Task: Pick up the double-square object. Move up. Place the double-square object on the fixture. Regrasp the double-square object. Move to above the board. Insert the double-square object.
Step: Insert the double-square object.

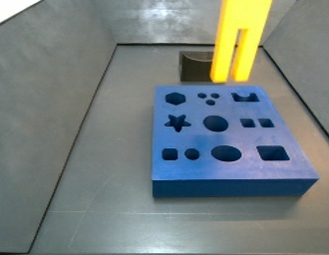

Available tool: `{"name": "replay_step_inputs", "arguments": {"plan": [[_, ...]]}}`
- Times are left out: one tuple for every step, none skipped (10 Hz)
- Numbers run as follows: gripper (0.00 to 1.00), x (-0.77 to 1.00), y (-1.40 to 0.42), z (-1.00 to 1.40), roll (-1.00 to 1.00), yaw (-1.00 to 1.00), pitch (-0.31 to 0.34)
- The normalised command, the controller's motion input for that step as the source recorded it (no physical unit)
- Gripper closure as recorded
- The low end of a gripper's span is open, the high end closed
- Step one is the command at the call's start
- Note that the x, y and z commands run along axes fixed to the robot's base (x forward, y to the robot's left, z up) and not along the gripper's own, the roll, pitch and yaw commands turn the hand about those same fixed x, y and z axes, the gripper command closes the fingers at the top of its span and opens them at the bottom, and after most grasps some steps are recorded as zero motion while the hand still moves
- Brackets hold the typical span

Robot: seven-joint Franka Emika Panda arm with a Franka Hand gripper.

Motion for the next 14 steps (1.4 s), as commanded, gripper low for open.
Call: {"name": "replay_step_inputs", "arguments": {"plan": [[1.00, 1.00, -0.02, -0.29, -0.06, 0.07, 0.000], [1.00, 1.00, -0.03, -0.29, -0.06, 0.06, -0.001], [1.00, 1.00, -0.04, -0.29, -0.06, 0.06, -0.003], [1.00, 1.00, -0.04, -0.28, -0.07, 0.06, -0.016], [1.00, 1.00, -0.06, -0.28, -0.07, 0.04, -0.020], [1.00, 1.00, -0.09, -0.28, -0.07, 0.02, -0.024], [1.00, 1.00, -0.11, -0.29, -0.06, 0.00, -0.019], [1.00, 1.00, -0.20, -0.25, -0.01, 0.00, 0.000], [1.00, 1.00, -0.18, -0.17, 0.00, 0.00, 0.000], [1.00, 1.00, -0.13, 0.00, 0.04, 0.00, 0.000], [1.00, 1.00, 0.00, 0.07, 0.10, 0.00, 0.019], [1.00, 1.00, 0.00, 0.02, 0.15, 0.00, 0.074], [1.00, 1.00, 0.00, 0.00, 0.16, 0.00, 0.086], [1.00, 1.00, 0.02, 0.00, 0.17, 0.00, 0.089]]}}
